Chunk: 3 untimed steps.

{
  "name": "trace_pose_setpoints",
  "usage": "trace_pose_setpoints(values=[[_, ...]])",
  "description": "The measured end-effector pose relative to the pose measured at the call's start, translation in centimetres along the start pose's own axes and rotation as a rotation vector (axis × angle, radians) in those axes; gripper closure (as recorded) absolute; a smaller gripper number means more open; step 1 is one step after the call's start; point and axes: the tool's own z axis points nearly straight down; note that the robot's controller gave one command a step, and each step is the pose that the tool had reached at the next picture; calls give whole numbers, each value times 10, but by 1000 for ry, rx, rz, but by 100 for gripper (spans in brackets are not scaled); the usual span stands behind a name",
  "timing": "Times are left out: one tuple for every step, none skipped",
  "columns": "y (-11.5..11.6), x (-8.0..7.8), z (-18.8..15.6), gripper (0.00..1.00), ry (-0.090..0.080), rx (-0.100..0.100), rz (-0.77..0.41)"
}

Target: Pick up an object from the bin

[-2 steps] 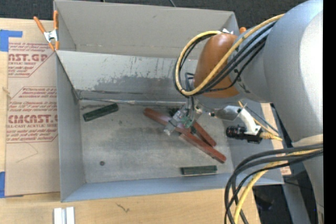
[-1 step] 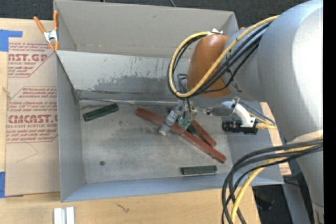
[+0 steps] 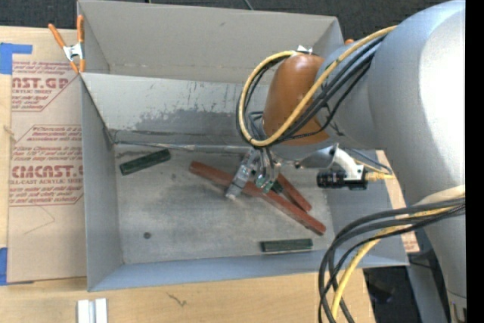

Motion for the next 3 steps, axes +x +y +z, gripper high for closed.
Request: trace_pose_setpoints(values=[[-2, 6, 0, 100, 6, 2, -59], [0, 6, -47, 100, 1, 0, -105], [-15, 15, -85, 100, 5, 2, -139]])
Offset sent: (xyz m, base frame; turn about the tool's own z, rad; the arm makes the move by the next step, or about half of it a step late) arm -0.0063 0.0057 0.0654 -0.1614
